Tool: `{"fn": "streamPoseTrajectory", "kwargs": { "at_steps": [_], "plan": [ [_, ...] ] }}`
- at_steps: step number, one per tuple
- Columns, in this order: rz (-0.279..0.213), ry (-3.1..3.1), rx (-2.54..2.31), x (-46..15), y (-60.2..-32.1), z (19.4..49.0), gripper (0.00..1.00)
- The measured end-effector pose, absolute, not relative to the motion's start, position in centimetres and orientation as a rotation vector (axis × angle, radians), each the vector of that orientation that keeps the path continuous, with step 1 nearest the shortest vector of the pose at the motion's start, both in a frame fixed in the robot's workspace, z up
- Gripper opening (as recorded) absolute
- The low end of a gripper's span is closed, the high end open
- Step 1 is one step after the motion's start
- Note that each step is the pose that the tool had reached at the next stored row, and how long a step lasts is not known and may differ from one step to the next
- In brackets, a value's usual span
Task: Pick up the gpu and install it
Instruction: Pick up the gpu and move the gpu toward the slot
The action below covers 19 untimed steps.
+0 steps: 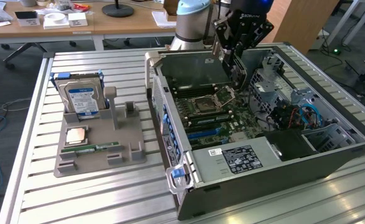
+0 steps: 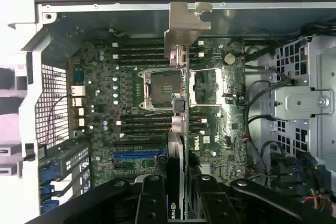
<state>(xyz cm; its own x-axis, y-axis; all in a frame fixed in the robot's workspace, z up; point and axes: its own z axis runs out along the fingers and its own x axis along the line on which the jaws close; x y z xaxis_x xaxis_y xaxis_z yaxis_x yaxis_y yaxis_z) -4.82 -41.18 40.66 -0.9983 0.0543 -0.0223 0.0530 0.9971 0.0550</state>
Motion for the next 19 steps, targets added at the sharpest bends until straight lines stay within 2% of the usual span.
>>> {"fn": "streamPoseTrajectory", "kwargs": {
  "at_steps": [19],
  "plan": [
    [0.088, 3.116, 0.084, -0.8, -41.2, 40.7, 0.26]
  ]
}}
